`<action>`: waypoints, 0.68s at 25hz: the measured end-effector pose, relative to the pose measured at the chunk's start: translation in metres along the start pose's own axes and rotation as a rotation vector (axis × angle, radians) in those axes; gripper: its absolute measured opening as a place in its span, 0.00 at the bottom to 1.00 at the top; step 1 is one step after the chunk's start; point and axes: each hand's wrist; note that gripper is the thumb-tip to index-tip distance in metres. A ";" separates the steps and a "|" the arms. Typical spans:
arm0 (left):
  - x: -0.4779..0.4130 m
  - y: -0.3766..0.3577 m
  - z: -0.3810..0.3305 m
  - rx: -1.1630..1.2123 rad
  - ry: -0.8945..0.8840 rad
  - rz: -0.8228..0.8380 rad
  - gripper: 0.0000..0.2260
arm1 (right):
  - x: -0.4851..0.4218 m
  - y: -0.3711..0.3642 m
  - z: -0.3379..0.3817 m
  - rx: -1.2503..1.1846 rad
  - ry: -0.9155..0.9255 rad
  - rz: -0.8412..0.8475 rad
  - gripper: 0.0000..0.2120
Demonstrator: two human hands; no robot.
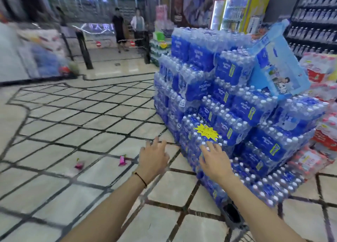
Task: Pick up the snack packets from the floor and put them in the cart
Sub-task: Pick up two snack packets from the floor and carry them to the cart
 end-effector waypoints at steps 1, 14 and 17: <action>0.008 0.004 0.021 -0.008 0.037 -0.013 0.21 | -0.010 0.001 0.018 -0.010 0.037 -0.004 0.20; 0.060 0.034 0.296 0.019 0.422 0.012 0.21 | -0.125 -0.005 0.301 -0.081 0.420 0.038 0.21; 0.041 0.036 0.366 0.023 0.446 0.017 0.21 | -0.165 -0.009 0.363 -0.080 0.426 0.052 0.21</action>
Point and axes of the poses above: each hand's wrist, its own x-axis away from the middle knuckle, its own y-axis out of the back of the hand, z = x × y, and after that the axes turned 5 degrees about x, right-handed
